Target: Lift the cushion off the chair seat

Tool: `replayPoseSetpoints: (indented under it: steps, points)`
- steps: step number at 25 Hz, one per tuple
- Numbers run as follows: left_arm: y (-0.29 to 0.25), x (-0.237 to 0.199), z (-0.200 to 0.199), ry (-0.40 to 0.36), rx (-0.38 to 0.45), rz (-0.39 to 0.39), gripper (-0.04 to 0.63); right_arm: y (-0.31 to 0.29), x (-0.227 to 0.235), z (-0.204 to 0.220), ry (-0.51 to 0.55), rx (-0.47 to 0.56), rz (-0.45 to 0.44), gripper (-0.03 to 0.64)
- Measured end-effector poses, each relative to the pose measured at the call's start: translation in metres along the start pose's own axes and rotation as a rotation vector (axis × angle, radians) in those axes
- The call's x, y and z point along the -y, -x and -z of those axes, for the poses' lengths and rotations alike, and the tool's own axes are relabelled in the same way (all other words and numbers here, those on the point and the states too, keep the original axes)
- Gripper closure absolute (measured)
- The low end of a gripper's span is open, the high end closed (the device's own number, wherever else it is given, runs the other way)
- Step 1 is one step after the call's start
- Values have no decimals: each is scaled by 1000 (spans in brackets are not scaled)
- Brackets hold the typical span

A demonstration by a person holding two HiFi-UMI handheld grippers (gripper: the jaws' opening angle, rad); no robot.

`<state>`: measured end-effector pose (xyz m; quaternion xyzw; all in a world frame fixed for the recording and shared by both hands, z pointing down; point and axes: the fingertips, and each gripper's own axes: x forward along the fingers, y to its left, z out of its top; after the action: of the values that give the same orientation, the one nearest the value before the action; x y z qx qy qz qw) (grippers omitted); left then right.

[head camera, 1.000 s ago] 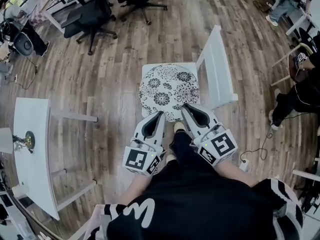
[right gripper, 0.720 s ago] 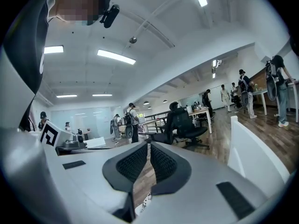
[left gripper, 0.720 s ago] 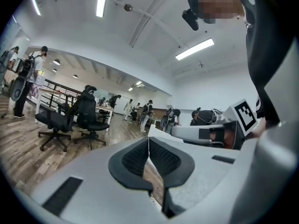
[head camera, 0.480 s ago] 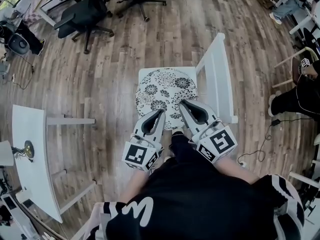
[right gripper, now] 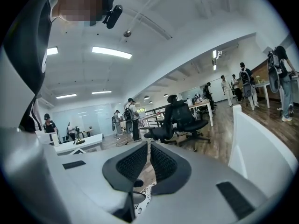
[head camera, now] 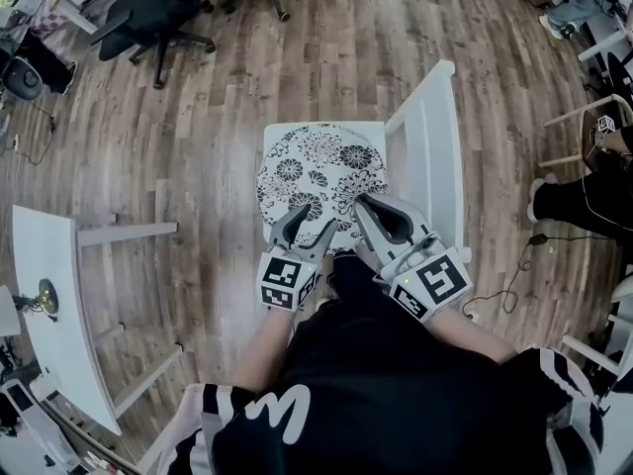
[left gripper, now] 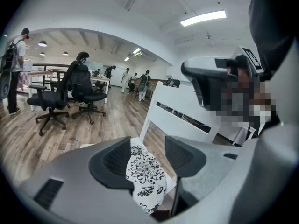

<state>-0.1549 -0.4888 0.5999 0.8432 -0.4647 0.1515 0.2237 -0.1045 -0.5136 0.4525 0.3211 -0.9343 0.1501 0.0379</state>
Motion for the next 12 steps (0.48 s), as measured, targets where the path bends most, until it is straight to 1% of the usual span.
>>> replayPoseSetpoints:
  steps: [3, 8, 12]
  points:
    - [-17, -13, 15, 8, -42, -13, 365, -8, 1, 9, -13, -13, -16, 583]
    - [-33, -32, 34, -11, -103, -62, 362, -21, 0, 21, -33, -33, -38, 583]
    - [-44, -44, 53, -12, -158, -73, 360, -26, 2, 32, -43, -58, -44, 583]
